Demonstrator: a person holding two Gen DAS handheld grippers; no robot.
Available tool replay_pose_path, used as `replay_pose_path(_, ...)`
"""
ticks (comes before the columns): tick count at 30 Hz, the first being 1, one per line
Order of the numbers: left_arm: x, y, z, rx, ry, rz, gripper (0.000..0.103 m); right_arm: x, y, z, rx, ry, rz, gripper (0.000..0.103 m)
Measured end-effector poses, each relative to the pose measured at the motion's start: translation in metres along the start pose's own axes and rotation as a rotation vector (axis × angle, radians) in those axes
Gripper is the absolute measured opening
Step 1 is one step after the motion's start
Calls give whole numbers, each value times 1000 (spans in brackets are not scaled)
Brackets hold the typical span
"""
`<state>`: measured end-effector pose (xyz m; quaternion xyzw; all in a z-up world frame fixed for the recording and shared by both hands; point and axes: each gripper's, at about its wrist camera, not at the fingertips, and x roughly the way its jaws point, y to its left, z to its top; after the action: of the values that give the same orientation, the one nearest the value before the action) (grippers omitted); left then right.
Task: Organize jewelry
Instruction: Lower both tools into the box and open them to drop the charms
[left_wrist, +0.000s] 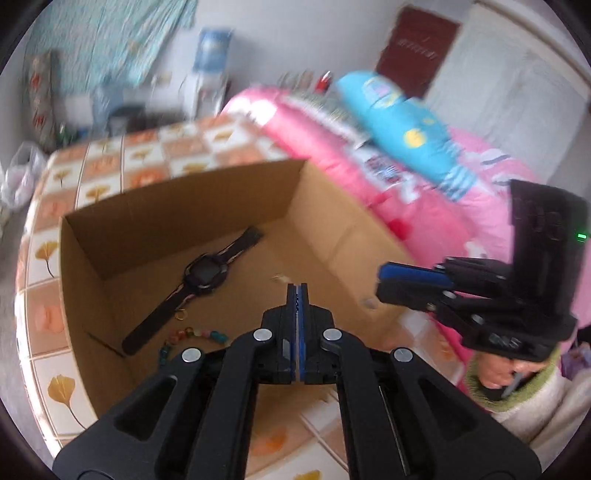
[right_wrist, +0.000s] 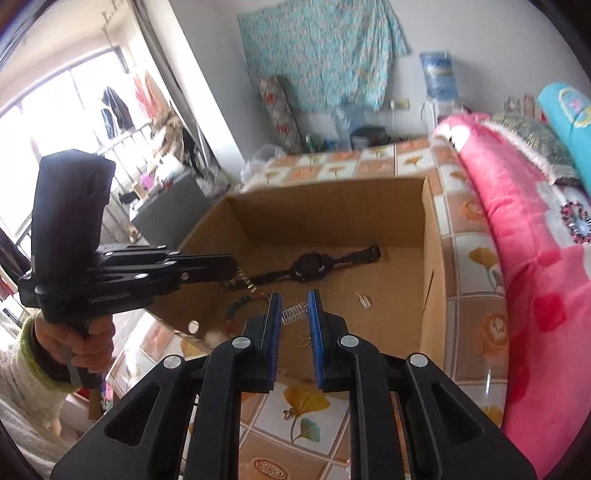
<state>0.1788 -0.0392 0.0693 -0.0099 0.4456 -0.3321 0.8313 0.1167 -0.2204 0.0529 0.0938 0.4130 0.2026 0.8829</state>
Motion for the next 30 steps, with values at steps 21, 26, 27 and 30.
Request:
replay_pose_path(21, 71, 43, 18, -191, 237, 2, 22, 71, -13, 42, 33, 164, 6, 25)
replay_pose_path(26, 63, 38, 20, -166, 193, 34, 22, 47, -14, 41, 48, 120, 2, 25)
replay_pose_path(27, 60, 36, 20, -159, 181, 39, 23, 41, -14, 41, 51, 107, 2, 25)
replay_pose_path(30, 39, 27, 18, -136, 116, 37, 26, 17, -13, 39, 57, 62, 15, 25)
